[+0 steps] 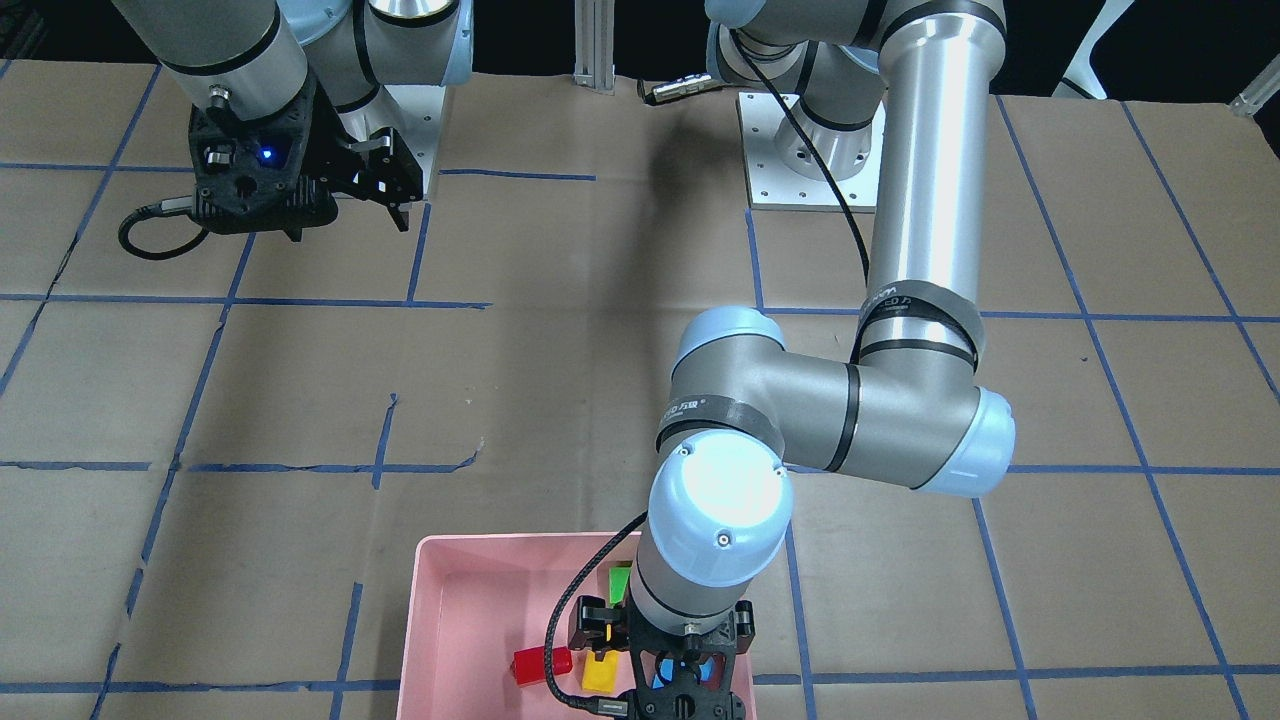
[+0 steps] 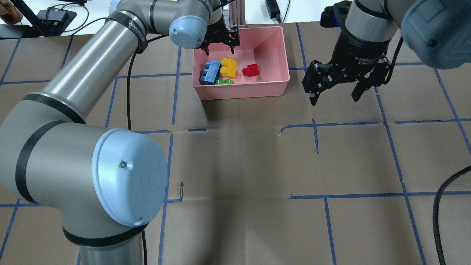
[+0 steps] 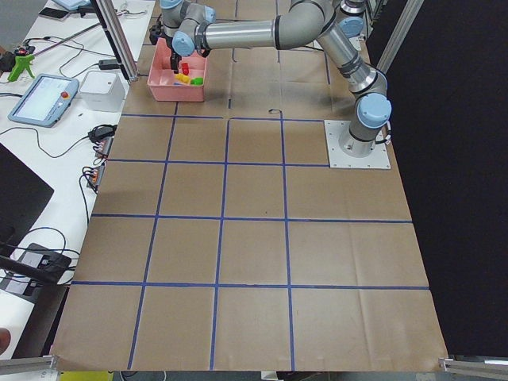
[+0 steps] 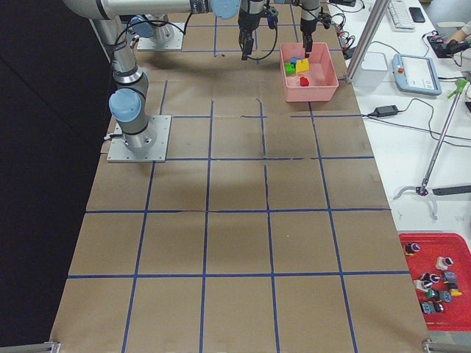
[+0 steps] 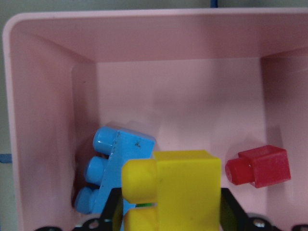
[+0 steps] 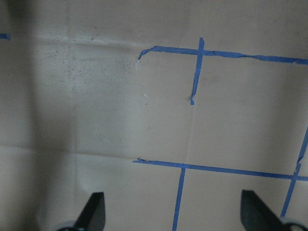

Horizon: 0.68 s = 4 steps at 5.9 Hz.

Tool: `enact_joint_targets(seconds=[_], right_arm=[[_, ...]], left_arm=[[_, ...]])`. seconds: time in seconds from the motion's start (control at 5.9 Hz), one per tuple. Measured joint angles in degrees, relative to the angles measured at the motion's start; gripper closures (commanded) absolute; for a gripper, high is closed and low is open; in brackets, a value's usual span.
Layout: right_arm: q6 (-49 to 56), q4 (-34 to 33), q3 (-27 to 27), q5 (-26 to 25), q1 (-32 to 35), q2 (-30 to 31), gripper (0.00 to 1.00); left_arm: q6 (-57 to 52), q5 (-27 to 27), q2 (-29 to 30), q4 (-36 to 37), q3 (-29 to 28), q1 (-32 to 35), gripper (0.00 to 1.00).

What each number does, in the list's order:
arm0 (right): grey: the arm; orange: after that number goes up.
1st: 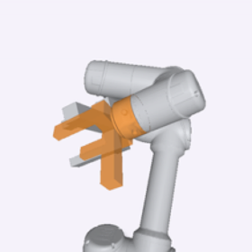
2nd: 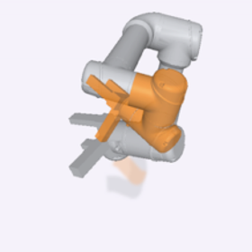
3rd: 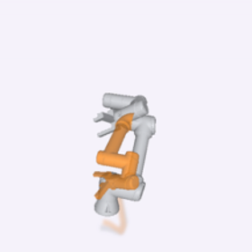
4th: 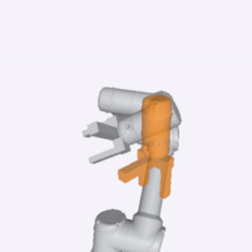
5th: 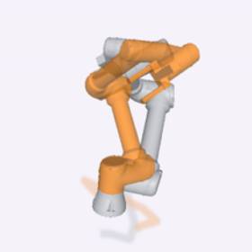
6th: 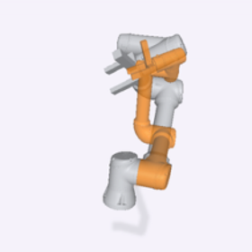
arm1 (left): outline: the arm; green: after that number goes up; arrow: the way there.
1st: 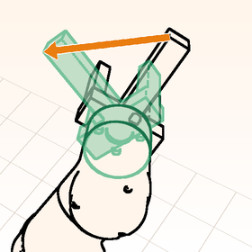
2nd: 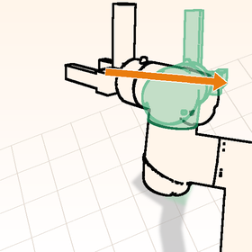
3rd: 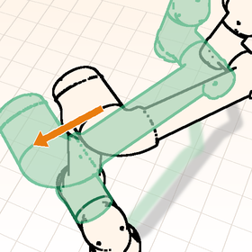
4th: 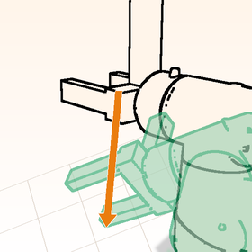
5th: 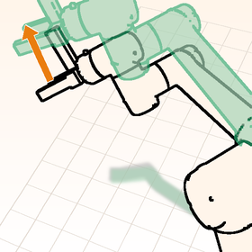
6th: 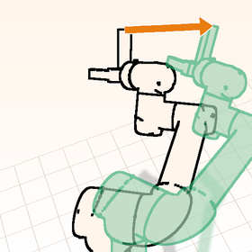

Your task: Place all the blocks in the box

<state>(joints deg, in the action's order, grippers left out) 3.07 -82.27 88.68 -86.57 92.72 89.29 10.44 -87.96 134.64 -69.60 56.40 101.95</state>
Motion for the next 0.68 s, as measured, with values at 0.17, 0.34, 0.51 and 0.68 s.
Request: enact_joint_targets(seconds=[0.17,0.34,0.51,0.68], right_arm=[[-0.02,-0.02,-0.02,-0.41,-0.04,0.01,0.0],[-0.06,-0.09,-0.06,-1.05,-0.1,0.01,0.0],[-0.08,-0.14,-0.08,-1.37,-0.18,0.01,0.0],[-0.08,-0.16,-0.08,-1.49,-0.22,0.01,0.0]], left_arm=[[-1.37,-0.02,-3.27,-2.31,0.33,-0.89,0.01],[-3.74,0.01,-7.34,-5.85,1.72,-2.6,0.01],[-7.08,-0.01,-13.44,-8.38,6.69,-5.04,0.01],[-10.41,-0.02,-20.81,-9.19,14.42,-7.86,0.01]])
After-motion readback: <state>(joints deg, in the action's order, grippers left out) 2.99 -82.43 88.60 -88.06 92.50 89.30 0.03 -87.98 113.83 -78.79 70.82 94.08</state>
